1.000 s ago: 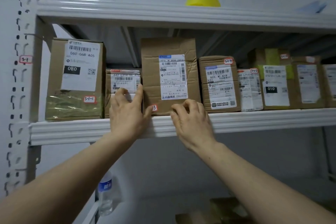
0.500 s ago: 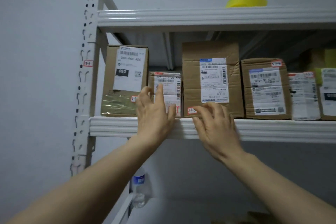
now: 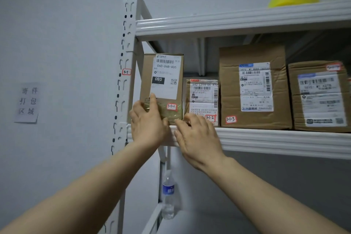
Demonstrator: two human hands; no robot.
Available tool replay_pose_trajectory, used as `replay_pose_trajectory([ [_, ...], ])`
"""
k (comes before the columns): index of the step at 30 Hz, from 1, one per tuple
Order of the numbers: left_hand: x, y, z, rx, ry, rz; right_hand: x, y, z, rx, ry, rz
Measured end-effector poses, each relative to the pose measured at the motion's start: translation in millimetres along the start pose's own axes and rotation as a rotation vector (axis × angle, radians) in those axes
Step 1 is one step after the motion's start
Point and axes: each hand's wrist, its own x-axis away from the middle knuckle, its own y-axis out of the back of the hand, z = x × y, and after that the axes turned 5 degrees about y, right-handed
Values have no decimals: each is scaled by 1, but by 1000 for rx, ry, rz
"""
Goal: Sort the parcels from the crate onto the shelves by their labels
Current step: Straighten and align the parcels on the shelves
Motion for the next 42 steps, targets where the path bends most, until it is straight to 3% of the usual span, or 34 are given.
replay_pose_trajectory([
  [6, -7, -2, 0, -11, 14, -36, 2, -5, 0, 81, 31, 21],
  [18, -4, -5, 8, -97, 55, -71, -4, -4, 13, 14, 31, 77],
  [29, -11, 10, 14, 91, 10, -129, -4, -4, 19, -6, -14, 81],
  [36, 4, 1, 26, 230, -236, -320, 14, -2, 24, -96, 26, -52],
  [42, 62, -55, 56, 245, -383, -261, 60, -1, 35, -211, 168, -138],
])
